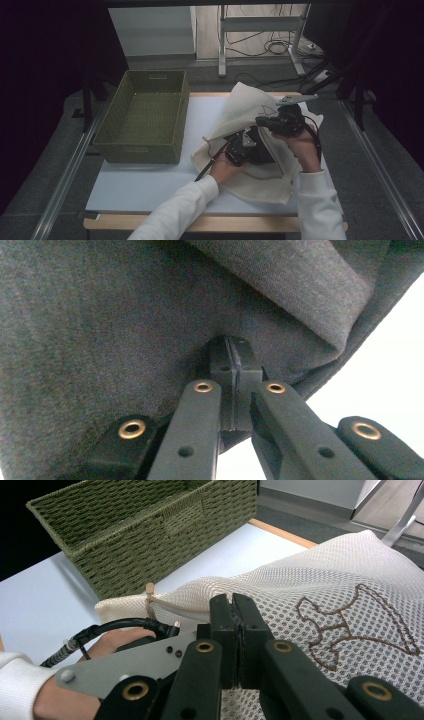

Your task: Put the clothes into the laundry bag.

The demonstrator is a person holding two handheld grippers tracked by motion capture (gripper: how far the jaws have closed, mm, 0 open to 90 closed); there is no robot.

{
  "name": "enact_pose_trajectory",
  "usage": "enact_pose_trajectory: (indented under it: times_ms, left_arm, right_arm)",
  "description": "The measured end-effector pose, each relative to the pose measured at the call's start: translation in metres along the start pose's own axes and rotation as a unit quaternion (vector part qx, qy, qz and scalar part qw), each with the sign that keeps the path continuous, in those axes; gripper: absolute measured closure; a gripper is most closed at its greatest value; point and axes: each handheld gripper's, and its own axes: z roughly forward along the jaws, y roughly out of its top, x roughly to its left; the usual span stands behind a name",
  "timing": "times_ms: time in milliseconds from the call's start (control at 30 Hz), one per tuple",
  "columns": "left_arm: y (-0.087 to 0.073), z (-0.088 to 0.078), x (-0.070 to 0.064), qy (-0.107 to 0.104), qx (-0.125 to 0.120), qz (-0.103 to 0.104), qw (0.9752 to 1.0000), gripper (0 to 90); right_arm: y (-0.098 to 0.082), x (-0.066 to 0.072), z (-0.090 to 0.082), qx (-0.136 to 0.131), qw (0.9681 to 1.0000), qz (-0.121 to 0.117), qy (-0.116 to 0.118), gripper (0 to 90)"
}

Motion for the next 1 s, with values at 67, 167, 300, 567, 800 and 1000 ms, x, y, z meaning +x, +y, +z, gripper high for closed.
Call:
enact_pose_trajectory:
  times_ms: [67,167,300,567,800,1000]
  left_arm:
    - [0.000,0.001,0.002,0.003,-0.002,0.002,1.0000,90.0]
    - [0.001,0.001,0.003,0.006,-0.005,-0.002,1.0000,90.0]
    - [0.001,0.000,0.002,0.004,-0.004,0.000,1.0000,90.0]
    - [-0.003,-0.012,-0.002,-0.027,-0.010,-0.016,0.9994,89.9]
    - [-0.011,-0.032,-0.011,-0.049,-0.017,-0.006,0.9986,89.9]
    - [-0.023,-0.055,-0.010,-0.057,-0.024,-0.013,0.9980,89.8]
  right_arm:
    - [0.000,0.000,0.000,-0.001,1.0000,0.001,0.000,88.9]
    - [0.000,-0.001,0.000,-0.002,1.0000,0.001,0.001,88.8]
    - [0.000,-0.001,0.000,-0.002,1.0000,0.001,0.001,88.9]
    - [0.000,-0.001,0.000,-0.001,1.0000,0.001,0.001,88.8]
    - [-0.001,-0.001,0.001,0.002,1.0000,-0.001,0.001,88.8]
    - [-0.001,0.001,0.002,0.005,1.0000,-0.002,0.001,88.8]
